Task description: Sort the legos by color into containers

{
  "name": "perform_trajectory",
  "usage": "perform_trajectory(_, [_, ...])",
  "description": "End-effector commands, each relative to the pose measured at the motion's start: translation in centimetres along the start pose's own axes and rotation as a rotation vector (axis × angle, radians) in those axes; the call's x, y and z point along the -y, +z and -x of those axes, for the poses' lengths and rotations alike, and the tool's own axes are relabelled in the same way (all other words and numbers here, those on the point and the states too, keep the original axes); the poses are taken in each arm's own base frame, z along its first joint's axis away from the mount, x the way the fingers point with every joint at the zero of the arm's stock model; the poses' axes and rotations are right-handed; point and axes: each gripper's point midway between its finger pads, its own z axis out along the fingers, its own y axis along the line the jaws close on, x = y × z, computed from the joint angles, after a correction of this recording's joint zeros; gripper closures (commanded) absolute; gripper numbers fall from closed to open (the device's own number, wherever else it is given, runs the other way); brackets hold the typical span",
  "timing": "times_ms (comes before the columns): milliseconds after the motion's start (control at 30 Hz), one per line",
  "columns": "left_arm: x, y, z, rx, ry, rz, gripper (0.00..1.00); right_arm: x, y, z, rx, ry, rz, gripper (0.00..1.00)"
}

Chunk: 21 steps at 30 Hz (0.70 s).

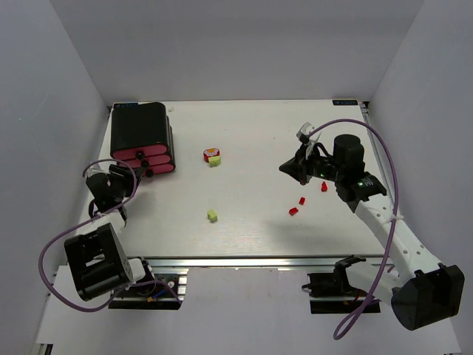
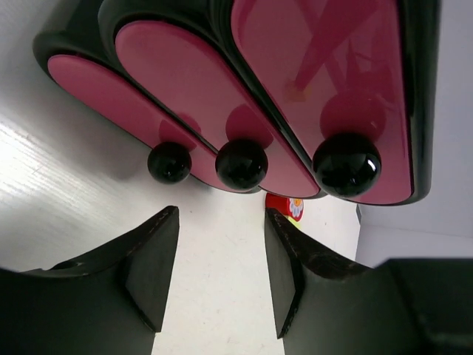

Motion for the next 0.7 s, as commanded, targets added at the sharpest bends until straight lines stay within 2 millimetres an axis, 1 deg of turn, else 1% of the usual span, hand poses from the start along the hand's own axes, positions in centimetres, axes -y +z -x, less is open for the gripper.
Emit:
perform_trajectory(0, [2.1, 0.6, 1.3, 0.008, 0.022, -0.085, 0.41, -0.2, -0.1, 0.6, 0.018, -0.027, 0.017, 1.00])
perform_trajectory(33, [2.4, 0.7, 1.3, 0.006, 0.027, -0.105, 0.41, -0.1, -0.1, 0.5, 0.016, -0.023, 0.014, 1.00])
perform_trajectory(100, [2.2, 1.0, 1.1, -0.005, 0.018, -0.106, 0.42, -0.1, 0.0, 0.4, 0.012, -0.022, 0.016, 1.00])
perform_trajectory(233, [2.7, 1.3, 1.1, -0.005, 0.014, -0.149, 0.42, 0.0, 0.3, 0.1, 0.005, -0.015, 0.024, 1.00])
perform_trajectory(400, [2.7, 1.8, 1.1, -0.018, 0.003, -0.165, 0.42, 0.0, 0.5, -0.3, -0.007, -0.006, 0.029, 1.00])
perform_trajectory(467, [2.5, 2.1, 1.0, -0.021, -0.001, -0.160, 0.42, 0.1, 0.5, -0.3, -0.007, -0.007, 0.027, 1.00])
perform_trajectory(533, [2.6, 2.2, 1.1, -0.016, -0.003, -0.173, 0.42, 0.2, 0.5, -0.4, -0.012, -0.003, 0.024, 1.00])
perform_trajectory(667, [2.1, 2.8, 0.9, -0.026, -0.025, -0.173, 0.42, 0.2, 0.6, -0.4, -0.013, -0.005, 0.025, 1.00])
